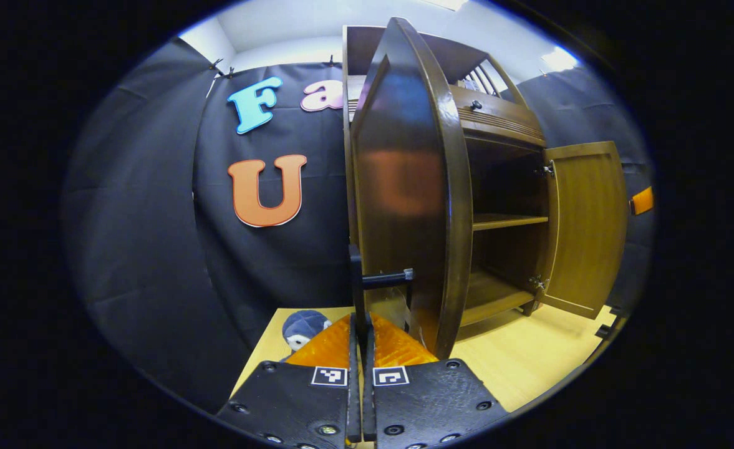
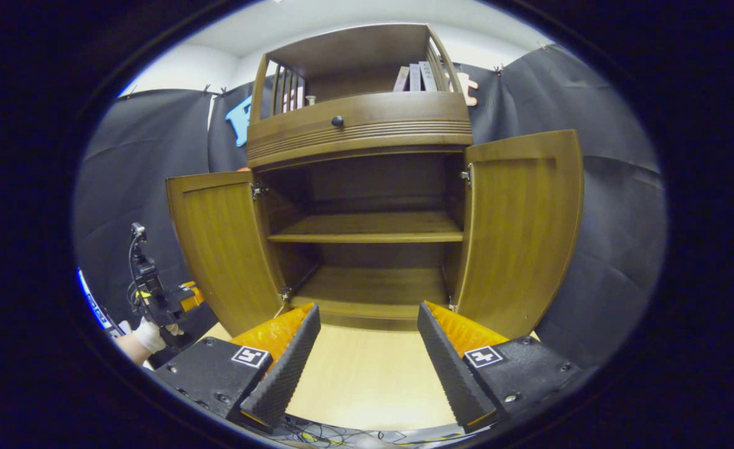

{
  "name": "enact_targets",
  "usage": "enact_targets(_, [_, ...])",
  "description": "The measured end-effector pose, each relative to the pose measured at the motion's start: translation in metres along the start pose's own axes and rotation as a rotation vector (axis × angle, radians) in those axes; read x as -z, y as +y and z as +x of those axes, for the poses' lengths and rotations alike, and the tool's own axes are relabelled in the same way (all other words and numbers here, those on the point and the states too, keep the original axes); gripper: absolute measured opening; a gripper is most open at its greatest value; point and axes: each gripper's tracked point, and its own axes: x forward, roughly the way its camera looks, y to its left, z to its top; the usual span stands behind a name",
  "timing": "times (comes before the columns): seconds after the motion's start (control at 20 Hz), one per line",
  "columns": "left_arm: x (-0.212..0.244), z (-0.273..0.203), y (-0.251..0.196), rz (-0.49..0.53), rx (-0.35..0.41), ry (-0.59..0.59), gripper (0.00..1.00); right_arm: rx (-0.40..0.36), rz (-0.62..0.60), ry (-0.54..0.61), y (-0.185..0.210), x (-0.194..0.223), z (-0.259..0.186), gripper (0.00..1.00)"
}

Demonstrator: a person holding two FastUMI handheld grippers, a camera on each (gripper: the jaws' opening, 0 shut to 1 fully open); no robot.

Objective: Open the right door of the double-door shoe cabinet with the right hand, and open the left door with the left hand.

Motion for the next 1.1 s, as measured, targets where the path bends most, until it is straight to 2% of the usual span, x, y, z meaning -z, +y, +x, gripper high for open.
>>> enact_targets(0.4, [0.004,0.000,0.028,-0.041,0.078,0.001,0.00,-0.012,-0.013,0.020,0.004,0.006,0.003,0.99])
enact_targets(0.6, [0.005,0.000,0.038,-0.060,0.081,0.021,0.01,-0.014,-0.023,0.023,0.006,0.005,0.003,0.99])
enact_targets(0.65, [0.005,-0.002,0.042,-0.064,0.067,0.029,0.06,-0.015,-0.027,0.022,0.007,0.005,0.004,0.99])
enact_targets(0.9, [0.007,-0.013,0.060,-0.068,0.001,0.053,0.90,-0.024,-0.036,0.014,0.009,-0.001,0.009,1.00])
enact_targets(0.95, [0.006,-0.019,0.060,-0.060,-0.005,0.055,0.90,-0.027,-0.036,0.013,0.010,-0.002,0.009,0.99])
enact_targets(1.0, [0.006,-0.022,0.060,-0.052,-0.021,0.060,1.00,-0.029,-0.037,0.014,0.010,-0.002,0.010,0.99])
enact_targets(1.05, [0.008,-0.026,0.060,-0.056,-0.030,0.081,0.94,-0.031,-0.038,0.014,0.011,-0.001,0.011,0.99])
enact_targets(1.1, [0.005,-0.028,0.062,-0.046,-0.057,0.070,0.94,-0.033,-0.037,0.014,0.011,-0.001,0.012,0.99])
